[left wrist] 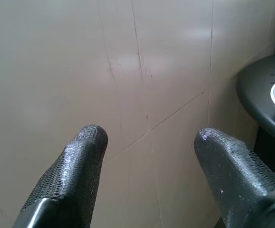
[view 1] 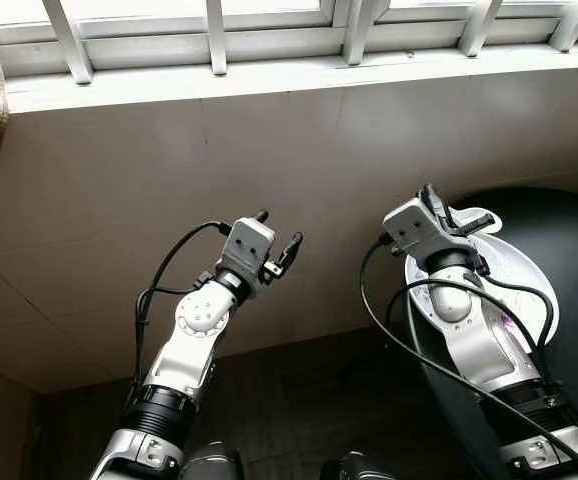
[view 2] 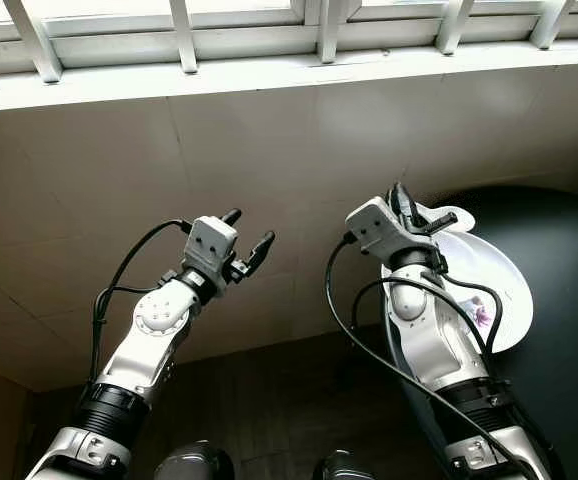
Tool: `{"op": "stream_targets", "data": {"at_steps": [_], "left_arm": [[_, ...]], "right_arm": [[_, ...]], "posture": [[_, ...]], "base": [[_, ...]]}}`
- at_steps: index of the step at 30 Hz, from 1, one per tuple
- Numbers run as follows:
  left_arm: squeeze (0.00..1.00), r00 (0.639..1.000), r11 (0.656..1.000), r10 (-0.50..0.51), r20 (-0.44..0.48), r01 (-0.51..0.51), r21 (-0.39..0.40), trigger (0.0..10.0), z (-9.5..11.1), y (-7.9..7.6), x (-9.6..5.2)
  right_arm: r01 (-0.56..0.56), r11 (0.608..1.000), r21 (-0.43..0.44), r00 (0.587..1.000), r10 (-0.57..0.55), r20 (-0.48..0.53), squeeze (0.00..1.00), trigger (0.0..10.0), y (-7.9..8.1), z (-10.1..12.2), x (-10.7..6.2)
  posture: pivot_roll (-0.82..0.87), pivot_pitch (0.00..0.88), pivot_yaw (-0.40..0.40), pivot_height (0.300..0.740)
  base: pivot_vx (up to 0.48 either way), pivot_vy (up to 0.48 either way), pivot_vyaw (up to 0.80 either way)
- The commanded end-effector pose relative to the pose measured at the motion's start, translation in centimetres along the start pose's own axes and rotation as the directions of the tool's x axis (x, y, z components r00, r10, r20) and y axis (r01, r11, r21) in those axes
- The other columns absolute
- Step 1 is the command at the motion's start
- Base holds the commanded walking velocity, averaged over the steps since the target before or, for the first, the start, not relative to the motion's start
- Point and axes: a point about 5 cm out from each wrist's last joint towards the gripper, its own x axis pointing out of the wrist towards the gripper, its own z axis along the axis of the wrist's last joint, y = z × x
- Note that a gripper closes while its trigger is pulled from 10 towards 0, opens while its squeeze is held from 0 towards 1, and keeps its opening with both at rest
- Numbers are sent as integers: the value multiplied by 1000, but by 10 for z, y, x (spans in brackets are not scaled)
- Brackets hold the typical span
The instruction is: Kitchen organization
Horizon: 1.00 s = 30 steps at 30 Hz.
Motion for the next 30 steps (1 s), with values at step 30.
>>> {"op": "stream_targets", "data": {"at_steps": [30], "left_arm": [[0,1000,1000,-8,-3,8,-18,10000,0,1,2]], "right_arm": [[32,988,151,996,-44,79,0,10000,-7,15,3]], "posture": [[142,0,-57,740]], "base": [[0,136,0]]}}
